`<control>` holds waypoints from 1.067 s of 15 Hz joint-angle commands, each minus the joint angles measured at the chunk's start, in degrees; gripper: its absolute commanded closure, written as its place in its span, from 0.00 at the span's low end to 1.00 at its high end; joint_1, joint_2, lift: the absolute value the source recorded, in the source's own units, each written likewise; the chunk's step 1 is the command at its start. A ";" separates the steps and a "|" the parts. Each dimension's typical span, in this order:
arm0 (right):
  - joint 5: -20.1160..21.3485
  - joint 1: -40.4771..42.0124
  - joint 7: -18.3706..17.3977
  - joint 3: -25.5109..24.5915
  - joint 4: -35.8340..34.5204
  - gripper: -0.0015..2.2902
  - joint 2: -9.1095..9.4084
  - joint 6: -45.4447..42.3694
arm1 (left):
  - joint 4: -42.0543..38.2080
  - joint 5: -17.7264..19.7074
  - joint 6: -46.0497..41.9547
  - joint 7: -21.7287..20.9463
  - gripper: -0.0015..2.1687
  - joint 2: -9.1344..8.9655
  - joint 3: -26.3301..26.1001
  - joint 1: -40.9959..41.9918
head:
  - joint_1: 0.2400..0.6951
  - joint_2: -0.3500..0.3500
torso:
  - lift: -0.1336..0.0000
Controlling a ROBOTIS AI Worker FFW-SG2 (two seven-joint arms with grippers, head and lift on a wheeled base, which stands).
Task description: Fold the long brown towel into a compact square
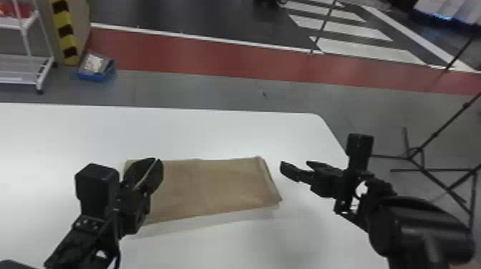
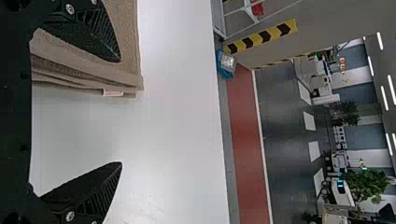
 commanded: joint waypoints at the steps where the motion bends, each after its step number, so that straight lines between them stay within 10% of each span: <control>1: 0.01 -1.44 0.34 -0.16 2.35 0.03 -0.09 0.17 | 1.52 0.02 2.64 -0.94 0.91 -0.09 -0.50 -0.97 | 1.00 0.01 | 0.12; 16: 1.68 -7.06 -0.10 9.59 9.91 0.04 1.23 1.23 | 8.29 -3.85 5.63 -0.50 0.91 -0.17 0.64 -3.08 | 1.00 0.15 | 0.12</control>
